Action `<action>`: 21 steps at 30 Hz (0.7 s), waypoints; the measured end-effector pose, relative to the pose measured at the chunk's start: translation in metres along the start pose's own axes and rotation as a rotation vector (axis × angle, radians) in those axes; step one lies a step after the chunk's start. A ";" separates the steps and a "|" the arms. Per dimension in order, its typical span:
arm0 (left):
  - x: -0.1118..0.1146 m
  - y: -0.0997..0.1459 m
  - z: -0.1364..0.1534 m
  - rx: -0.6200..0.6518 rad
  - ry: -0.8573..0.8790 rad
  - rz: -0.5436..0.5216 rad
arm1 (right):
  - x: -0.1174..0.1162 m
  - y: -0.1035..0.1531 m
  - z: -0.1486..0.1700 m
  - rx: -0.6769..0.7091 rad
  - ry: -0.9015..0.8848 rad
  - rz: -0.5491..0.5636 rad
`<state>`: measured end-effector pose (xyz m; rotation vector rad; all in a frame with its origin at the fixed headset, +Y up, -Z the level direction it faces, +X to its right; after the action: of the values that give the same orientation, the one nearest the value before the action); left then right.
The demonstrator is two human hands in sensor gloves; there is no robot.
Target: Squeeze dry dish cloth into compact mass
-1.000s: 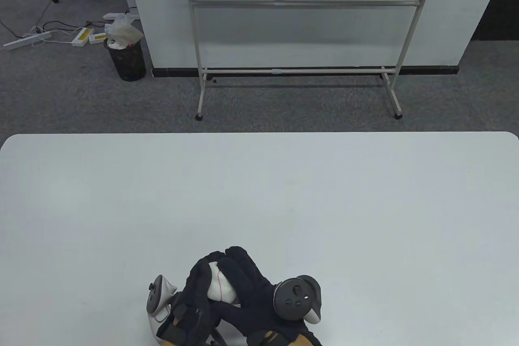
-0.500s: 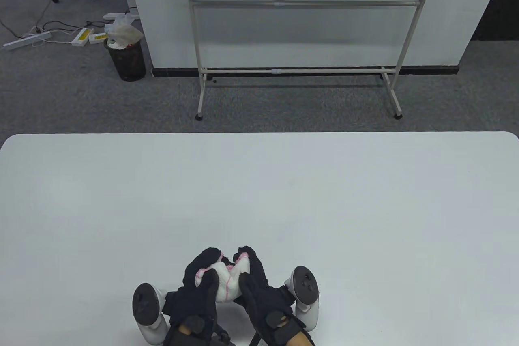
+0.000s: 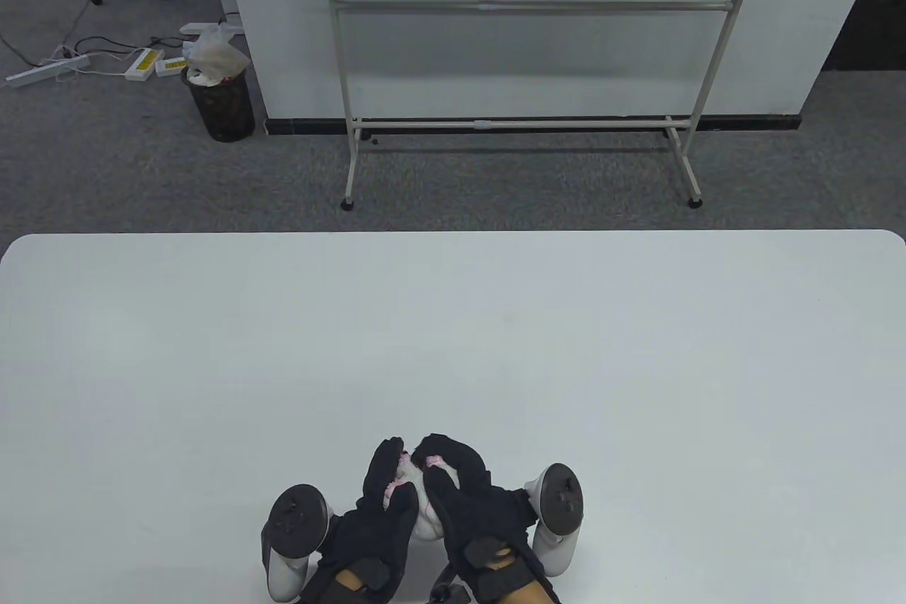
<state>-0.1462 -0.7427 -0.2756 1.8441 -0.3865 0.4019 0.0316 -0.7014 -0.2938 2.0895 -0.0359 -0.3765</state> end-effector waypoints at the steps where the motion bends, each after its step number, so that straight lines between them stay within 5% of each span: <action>1: 0.002 0.000 0.003 -0.011 0.045 0.011 | 0.001 -0.001 -0.004 0.035 0.025 -0.004; 5: 0.011 0.002 0.013 -0.048 0.331 0.041 | -0.001 -0.001 -0.022 0.206 0.240 -0.026; 7: 0.011 -0.001 0.009 0.028 0.421 0.031 | -0.011 -0.001 -0.021 0.190 0.292 -0.161; 12: -0.009 -0.001 -0.002 0.148 0.222 -0.111 | -0.029 0.003 -0.015 0.226 0.473 -0.378; 15: -0.016 0.001 -0.010 0.206 0.184 -0.155 | -0.035 0.007 -0.006 0.160 0.550 -0.388; 21: -0.012 0.001 -0.014 0.204 0.157 -0.109 | -0.044 0.008 -0.007 0.149 0.431 -0.325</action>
<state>-0.1589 -0.7287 -0.2760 2.0052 -0.1406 0.5218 -0.0070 -0.6924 -0.2731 2.2864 0.5502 -0.1098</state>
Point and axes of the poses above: the tracker on the back of each hand, its own z axis roughly to the little-finger side, its own y axis roughly from the fingertips to the wrist, x = y × z, the point moved 2 cm from there along -y, roughly from the wrist to the fingertips, and after that the axes turned 12 degrees about x, right-handed, at the moved point
